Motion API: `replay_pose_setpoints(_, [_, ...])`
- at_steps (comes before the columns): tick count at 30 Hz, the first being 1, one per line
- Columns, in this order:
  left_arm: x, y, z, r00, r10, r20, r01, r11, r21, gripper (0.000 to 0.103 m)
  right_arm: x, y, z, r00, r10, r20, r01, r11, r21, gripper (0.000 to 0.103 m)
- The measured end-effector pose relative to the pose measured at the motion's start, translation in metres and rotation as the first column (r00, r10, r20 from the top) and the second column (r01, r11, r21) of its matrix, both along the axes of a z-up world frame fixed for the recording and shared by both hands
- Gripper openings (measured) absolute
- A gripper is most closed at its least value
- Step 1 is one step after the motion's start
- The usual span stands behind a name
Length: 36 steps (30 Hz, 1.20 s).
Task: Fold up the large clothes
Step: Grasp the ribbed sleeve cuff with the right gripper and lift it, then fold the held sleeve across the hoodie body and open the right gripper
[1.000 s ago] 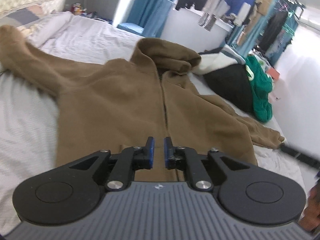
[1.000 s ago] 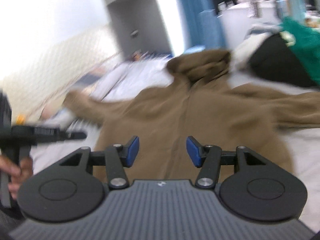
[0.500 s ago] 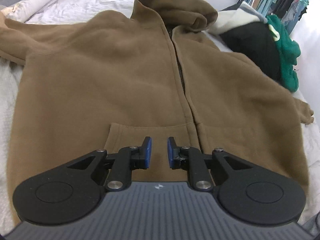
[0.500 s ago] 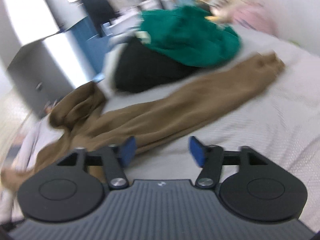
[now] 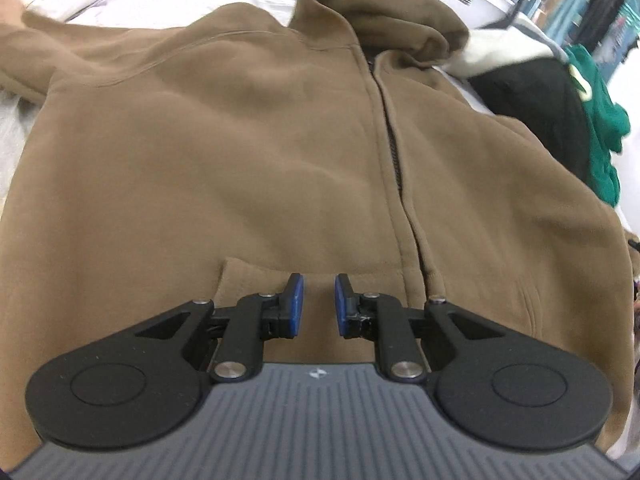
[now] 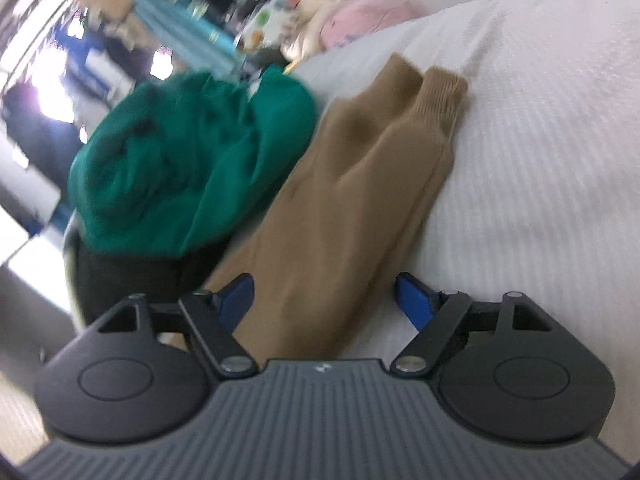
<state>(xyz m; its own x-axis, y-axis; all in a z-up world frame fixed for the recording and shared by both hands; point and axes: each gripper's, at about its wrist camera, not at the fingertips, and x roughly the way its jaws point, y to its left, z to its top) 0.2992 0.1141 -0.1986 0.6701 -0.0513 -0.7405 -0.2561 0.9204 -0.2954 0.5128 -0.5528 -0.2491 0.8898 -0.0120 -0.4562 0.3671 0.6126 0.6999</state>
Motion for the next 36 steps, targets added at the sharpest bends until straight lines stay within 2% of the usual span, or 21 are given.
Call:
replay_pose_setpoints(4, [0.004, 0.003, -0.001, 0.999, 0.041, 0.009, -0.041, 0.999, 0.012, 0.02, 0.03, -0.022, -0.003, 0.998, -0.036, 0.053, 0.036, 0.999, 0.001, 0.082])
replay_pose_setpoints(6, [0.007, 0.005, -0.002, 0.998, 0.055, 0.01, -0.055, 0.998, 0.01, 0.02, 0.045, -0.031, -0.003, 0.996, -0.045, 0.073, 0.047, 0.999, -0.017, 0.078])
replay_pose_setpoints(8, [0.01, 0.007, -0.002, 0.998, 0.067, 0.008, -0.067, 0.998, 0.004, 0.02, 0.054, -0.037, -0.001, 0.995, -0.062, 0.073, 0.065, 0.997, -0.034, 0.065])
replay_pose_setpoints(10, [0.012, 0.007, -0.001, 0.997, 0.073, 0.007, -0.073, 0.997, 0.023, 0.02, 0.063, -0.044, 0.004, 0.997, -0.072, 0.038, 0.074, 0.996, -0.056, 0.036])
replay_pose_setpoints(11, [0.013, 0.008, -0.002, 0.997, 0.074, 0.005, -0.074, 0.997, 0.033, 0.02, 0.066, -0.045, 0.007, 0.998, -0.065, 0.021, 0.066, 0.995, -0.078, 0.031])
replay_pose_setpoints(13, [0.013, 0.009, -0.002, 0.997, 0.075, 0.002, -0.075, 0.997, 0.035, 0.02, 0.07, -0.039, 0.018, 0.999, -0.042, 0.009, 0.043, 0.982, -0.183, 0.022])
replay_pose_setpoints(15, [0.014, 0.009, -0.002, 0.997, 0.076, 0.0, -0.076, 0.996, 0.039, 0.02, 0.07, -0.039, 0.028, 0.999, -0.035, 0.024, 0.04, 0.969, -0.245, 0.021])
replay_pose_setpoints(20, [0.011, 0.009, -0.002, 0.998, 0.065, 0.004, -0.065, 0.997, 0.049, 0.02, 0.072, -0.07, 0.059, 0.989, -0.15, 0.01, 0.143, 0.917, -0.372, 0.018])
replay_pose_setpoints(23, [0.011, 0.011, -0.001, 0.998, 0.061, 0.001, -0.061, 0.997, 0.047, 0.02, 0.08, -0.075, 0.078, 0.991, -0.135, -0.004, 0.115, 0.865, -0.488, 0.018])
replay_pose_setpoints(24, [0.011, 0.012, 0.0, 0.998, 0.061, -0.002, -0.06, 0.997, 0.045, 0.02, 0.085, -0.074, 0.084, 0.992, -0.123, -0.005, 0.104, 0.858, -0.503, 0.018])
replay_pose_setpoints(31, [0.013, 0.017, 0.01, 0.999, 0.041, -0.023, -0.04, 0.999, 0.033, 0.02, 0.092, -0.055, 0.117, 0.993, -0.099, 0.062, 0.117, 0.88, -0.461, 0.018])
replay_pose_setpoints(36, [0.002, 0.017, 0.021, 1.0, -0.007, -0.001, 0.007, 1.0, 0.023, 0.022, 0.081, -0.016, 0.167, 0.995, 0.0, 0.097, 0.05, 0.861, -0.506, 0.017])
